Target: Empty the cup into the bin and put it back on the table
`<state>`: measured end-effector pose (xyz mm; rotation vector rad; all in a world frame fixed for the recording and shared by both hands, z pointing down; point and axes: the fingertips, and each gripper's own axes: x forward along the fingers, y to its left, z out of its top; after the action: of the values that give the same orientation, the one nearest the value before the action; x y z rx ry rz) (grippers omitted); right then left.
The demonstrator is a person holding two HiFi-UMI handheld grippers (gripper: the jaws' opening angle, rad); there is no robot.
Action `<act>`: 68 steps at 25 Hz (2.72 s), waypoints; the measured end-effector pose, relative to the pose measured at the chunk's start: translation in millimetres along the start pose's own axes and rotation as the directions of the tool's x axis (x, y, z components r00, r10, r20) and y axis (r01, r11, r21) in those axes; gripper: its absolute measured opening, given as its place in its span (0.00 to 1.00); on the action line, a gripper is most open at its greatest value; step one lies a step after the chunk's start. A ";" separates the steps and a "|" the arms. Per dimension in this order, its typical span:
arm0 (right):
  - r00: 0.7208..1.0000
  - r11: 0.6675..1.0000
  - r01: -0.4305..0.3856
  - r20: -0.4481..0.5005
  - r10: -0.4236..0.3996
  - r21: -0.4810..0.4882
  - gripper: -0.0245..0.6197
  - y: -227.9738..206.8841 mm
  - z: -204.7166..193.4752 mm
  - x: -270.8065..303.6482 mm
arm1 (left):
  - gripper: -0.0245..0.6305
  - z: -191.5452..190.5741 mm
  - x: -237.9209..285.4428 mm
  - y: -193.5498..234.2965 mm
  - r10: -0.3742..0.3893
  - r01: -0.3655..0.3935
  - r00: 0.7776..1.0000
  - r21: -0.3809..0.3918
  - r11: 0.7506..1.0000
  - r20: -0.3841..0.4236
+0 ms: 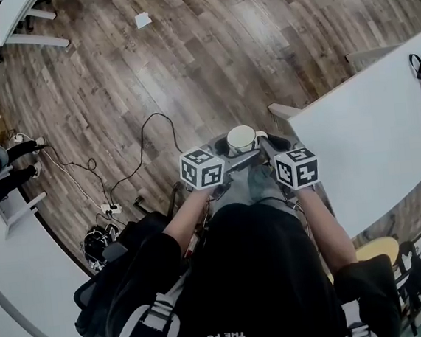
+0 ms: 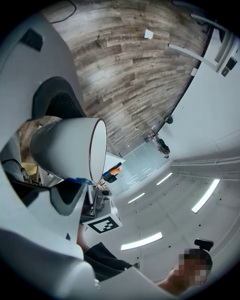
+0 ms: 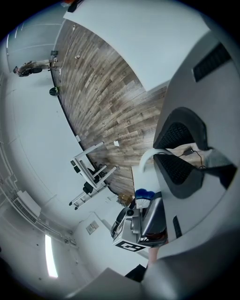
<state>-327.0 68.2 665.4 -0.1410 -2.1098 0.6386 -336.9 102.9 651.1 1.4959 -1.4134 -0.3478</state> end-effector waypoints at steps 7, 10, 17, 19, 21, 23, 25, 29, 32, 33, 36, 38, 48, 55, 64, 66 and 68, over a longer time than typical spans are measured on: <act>1.000 1.000 -0.004 -0.015 0.004 0.010 0.11 -0.6 -1.2 1.2 | 0.62 -0.9 0.7 1.1 -0.004 0.004 1.000 -0.020 1.000 -0.016; 1.000 1.000 -0.004 -0.022 0.004 0.012 0.11 -1.6 -2.4 2.4 | 0.62 -2.1 1.6 2.4 -0.002 0.002 1.000 -0.024 1.000 -0.018; 1.000 1.000 -0.016 0.003 0.016 -0.001 0.11 0.9 4.7 3.4 | 0.62 5.0 -1.7 2.6 0.004 -0.004 1.000 0.009 1.000 0.011; 0.999 1.000 -0.022 0.031 0.022 -0.012 0.11 4.4 10.0 -0.6 | 0.62 10.4 -4.9 -1.7 0.002 -0.004 1.000 0.044 0.999 0.023; 0.997 0.999 -0.016 0.073 0.019 -0.029 0.11 8.4 17.8 -11.4 | 0.62 17.3 -7.9 -12.3 -0.006 0.003 1.000 0.087 0.996 0.031; 0.990 0.998 0.002 0.143 0.007 -0.068 0.11 12.5 35.4 -29.9 | 0.62 33.6 -10.5 -30.3 -0.015 0.007 0.999 0.157 0.988 0.048; 0.971 0.991 0.033 0.239 -0.002 -0.127 0.11 14.2 61.8 -55.4 | 0.62 59.5 -9.8 -55.4 -0.020 -0.002 0.997 0.277 0.961 0.076; 0.873 0.955 0.130 0.487 0.016 -0.265 0.11 24.7 120.0 -123.0 | 0.62 114.6 -12.4 -121.8 -0.058 -0.042 0.987 0.589 0.807 0.150; 0.751 0.921 0.230 0.659 0.039 -0.316 0.11 43.2 144.4 -182.6 | 0.62 139.2 -23.1 -181.4 -0.129 -0.063 0.974 0.768 0.638 0.188; 0.716 0.913 0.259 0.697 0.038 -0.315 0.11 50.3 144.7 -201.2 | 0.62 140.7 -27.7 -201.1 -0.147 -0.068 0.972 0.813 0.578 0.186; 0.655 0.906 0.318 0.755 0.004 -0.280 0.11 56.8 129.8 -249.5 | 0.62 126.7 -26.5 -250.6 -0.185 -0.061 0.969 0.881 0.469 0.166; 0.642 0.902 0.348 0.766 -0.031 -0.255 0.11 43.7 115.9 -279.1 | 0.62 114.0 -8.1 -276.6 -0.203 -0.040 0.968 0.893 0.448 0.145; 0.391 0.770 0.597 0.756 -0.526 0.227 0.11 -59.4 -32.9 -484.6 | 0.62 -3.2 136.1 -457.8 -0.428 0.454 0.839 0.867 0.207 -0.336; 0.276 0.644 0.642 0.657 -0.701 0.417 0.11 -116.7 -128.2 -540.8 | 0.62 -88.1 209.8 -503.8 -0.455 0.593 0.736 0.802 0.076 -0.501; 0.367 0.615 0.611 0.509 -0.779 0.499 0.11 -227.6 -201.1 -467.2 | 0.62 -156.5 316.4 -411.1 -0.300 0.667 0.728 0.737 0.105 -0.616; 0.383 0.608 0.604 0.482 -0.788 0.515 0.11 -245.9 -213.0 -451.1 | 0.62 -167.0 332.9 -392.1 -0.264 0.682 0.721 0.724 0.106 -0.640; 0.393 0.609 0.593 0.471 -0.790 0.526 0.11 -256.6 -218.2 -441.5 | 0.62 -171.3 342.3 -381.7 -0.248 0.691 0.716 0.715 0.112 -0.653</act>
<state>141.6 -213.0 566.7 1.3133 -2.4015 0.4557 109.6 -190.0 566.8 2.8847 -0.6278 0.5744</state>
